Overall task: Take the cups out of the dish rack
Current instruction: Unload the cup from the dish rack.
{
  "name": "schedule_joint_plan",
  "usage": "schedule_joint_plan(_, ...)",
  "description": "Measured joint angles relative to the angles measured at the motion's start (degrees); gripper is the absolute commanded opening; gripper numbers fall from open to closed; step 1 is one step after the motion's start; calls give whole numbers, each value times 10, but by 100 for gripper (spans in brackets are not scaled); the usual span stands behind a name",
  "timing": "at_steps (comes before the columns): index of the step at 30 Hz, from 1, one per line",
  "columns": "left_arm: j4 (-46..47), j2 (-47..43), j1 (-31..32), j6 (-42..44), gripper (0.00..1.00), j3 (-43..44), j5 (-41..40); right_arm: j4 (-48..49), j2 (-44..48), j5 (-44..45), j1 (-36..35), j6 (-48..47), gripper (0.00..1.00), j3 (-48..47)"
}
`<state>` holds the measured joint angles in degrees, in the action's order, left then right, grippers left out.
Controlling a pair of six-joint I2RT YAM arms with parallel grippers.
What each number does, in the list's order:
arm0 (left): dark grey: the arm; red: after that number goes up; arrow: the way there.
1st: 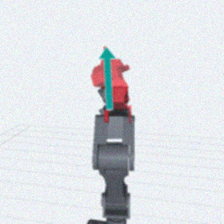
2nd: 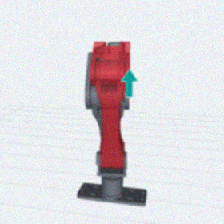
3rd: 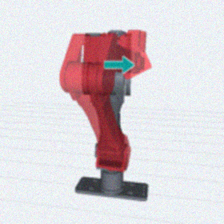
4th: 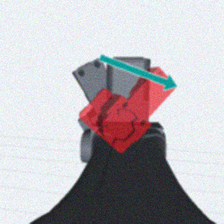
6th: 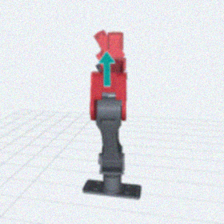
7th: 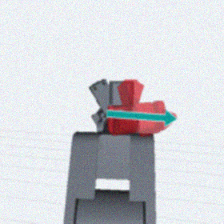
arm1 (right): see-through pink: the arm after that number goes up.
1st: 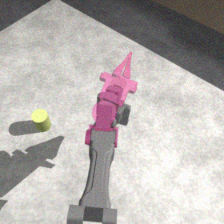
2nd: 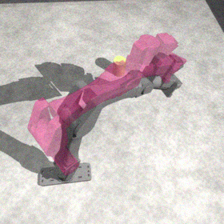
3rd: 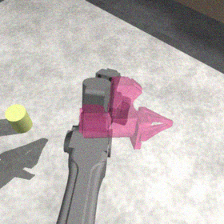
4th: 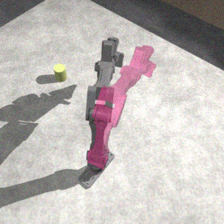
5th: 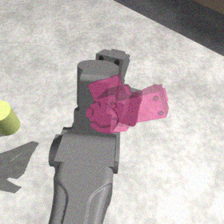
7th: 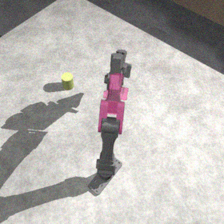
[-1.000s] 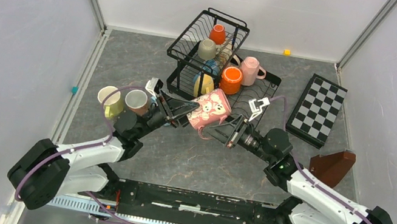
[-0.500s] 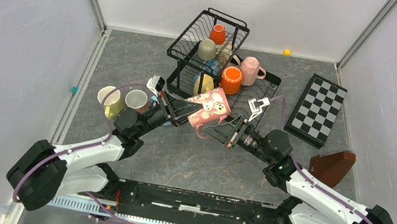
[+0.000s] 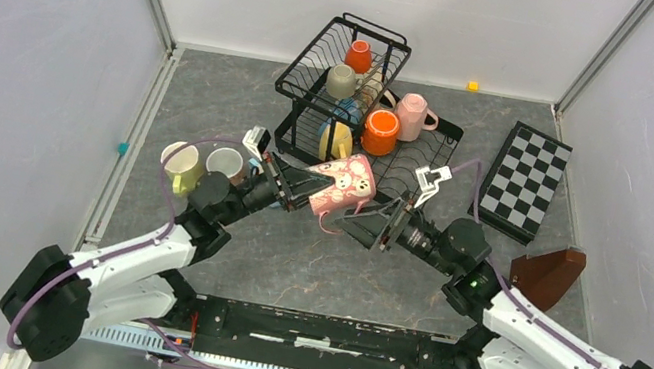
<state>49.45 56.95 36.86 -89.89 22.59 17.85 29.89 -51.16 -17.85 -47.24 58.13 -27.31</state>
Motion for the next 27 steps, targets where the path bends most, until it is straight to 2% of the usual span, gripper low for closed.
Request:
schedule_joint_plan(7,-101,-49,0,45,2,30,-2,-148,44,56,0,-84,98,-35)
schedule_joint_plan(10,-174,-74,0,74,2,56,-1,-222,61,95,0,-122,98,-54)
schedule_joint_plan(13,-261,-97,0,112,2,83,3,-295,72,141,0,-156,98,-81)
schedule_joint_plan(20,-530,-141,0,232,2,176,2,-424,63,238,0,-231,98,-171)
schedule_joint_plan(27,-728,-162,0,330,2,240,-1,-485,23,275,30,-287,98,-213)
